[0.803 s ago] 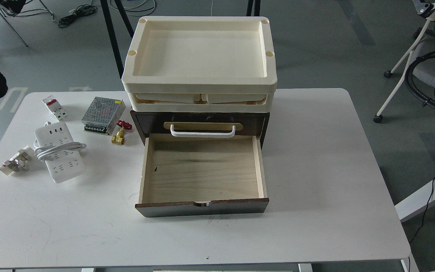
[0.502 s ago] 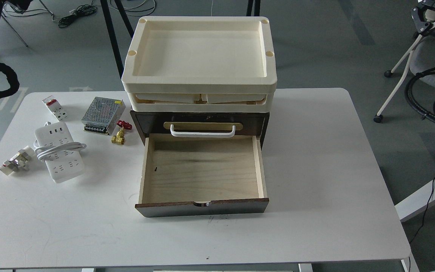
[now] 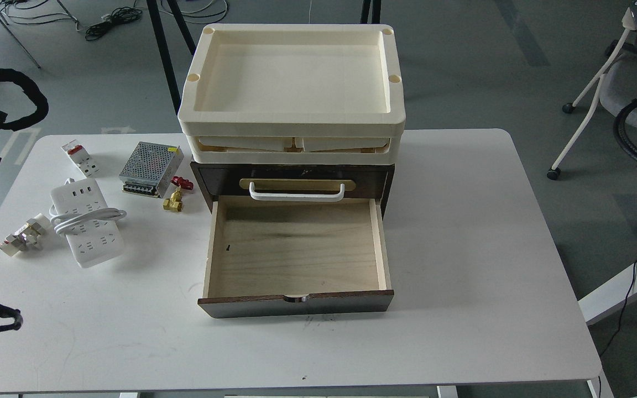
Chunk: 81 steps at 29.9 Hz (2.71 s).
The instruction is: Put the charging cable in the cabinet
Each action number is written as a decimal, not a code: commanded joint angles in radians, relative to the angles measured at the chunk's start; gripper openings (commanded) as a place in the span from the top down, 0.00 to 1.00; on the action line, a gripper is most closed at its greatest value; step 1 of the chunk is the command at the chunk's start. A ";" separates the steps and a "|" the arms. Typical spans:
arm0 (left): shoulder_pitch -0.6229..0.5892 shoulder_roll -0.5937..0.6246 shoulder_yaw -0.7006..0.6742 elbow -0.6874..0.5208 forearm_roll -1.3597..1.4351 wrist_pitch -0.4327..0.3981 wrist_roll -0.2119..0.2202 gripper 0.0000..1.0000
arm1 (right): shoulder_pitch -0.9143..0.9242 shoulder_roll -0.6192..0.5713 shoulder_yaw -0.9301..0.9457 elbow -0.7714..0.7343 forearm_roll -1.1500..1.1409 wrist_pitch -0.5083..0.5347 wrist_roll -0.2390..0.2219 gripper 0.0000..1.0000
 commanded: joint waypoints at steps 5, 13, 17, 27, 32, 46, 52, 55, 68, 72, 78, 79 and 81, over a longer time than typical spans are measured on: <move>0.009 0.236 -0.023 -0.347 0.011 0.000 -0.003 0.00 | -0.012 -0.007 0.002 -0.002 0.000 0.000 0.002 0.00; 0.046 0.604 0.123 -0.671 0.276 0.000 -0.003 0.00 | -0.036 -0.007 0.005 0.004 0.000 0.000 0.002 0.00; 0.067 0.719 0.123 -0.762 0.581 0.000 -0.003 0.00 | -0.038 -0.008 0.025 0.009 0.002 0.000 0.000 0.00; 0.067 0.883 0.144 -0.946 1.239 0.000 -0.003 0.00 | -0.056 -0.083 0.037 0.047 0.003 0.000 0.000 0.00; 0.069 0.885 0.187 -0.938 1.667 0.000 -0.003 0.00 | -0.070 -0.117 0.037 0.049 0.031 0.000 0.000 0.00; 0.076 0.758 0.724 -0.796 2.231 0.000 -0.003 0.02 | -0.090 -0.117 0.031 0.047 0.031 0.000 0.000 0.00; 0.079 0.620 0.740 -0.619 2.352 0.025 -0.003 0.04 | -0.105 -0.116 0.031 0.050 0.031 0.000 0.000 0.00; 0.081 0.562 0.740 -0.544 2.359 0.058 -0.003 0.04 | -0.105 -0.116 0.031 0.050 0.031 0.000 0.000 0.00; 0.084 0.336 0.783 -0.311 2.392 0.134 -0.003 0.13 | -0.113 -0.117 0.029 0.050 0.031 0.000 0.000 0.00; 0.084 0.278 0.825 -0.219 2.392 0.186 -0.003 0.15 | -0.113 -0.117 0.028 0.050 0.031 0.000 0.000 0.00; 0.084 0.201 0.905 -0.072 2.389 0.300 -0.003 0.21 | -0.113 -0.117 0.034 0.050 0.031 0.000 0.000 0.00; 0.084 0.195 0.913 -0.052 2.384 0.312 -0.003 0.23 | -0.113 -0.117 0.034 0.050 0.031 0.000 0.000 0.00; 0.084 0.180 0.924 -0.017 2.381 0.340 -0.003 0.24 | -0.113 -0.117 0.032 0.050 0.031 0.000 0.000 0.00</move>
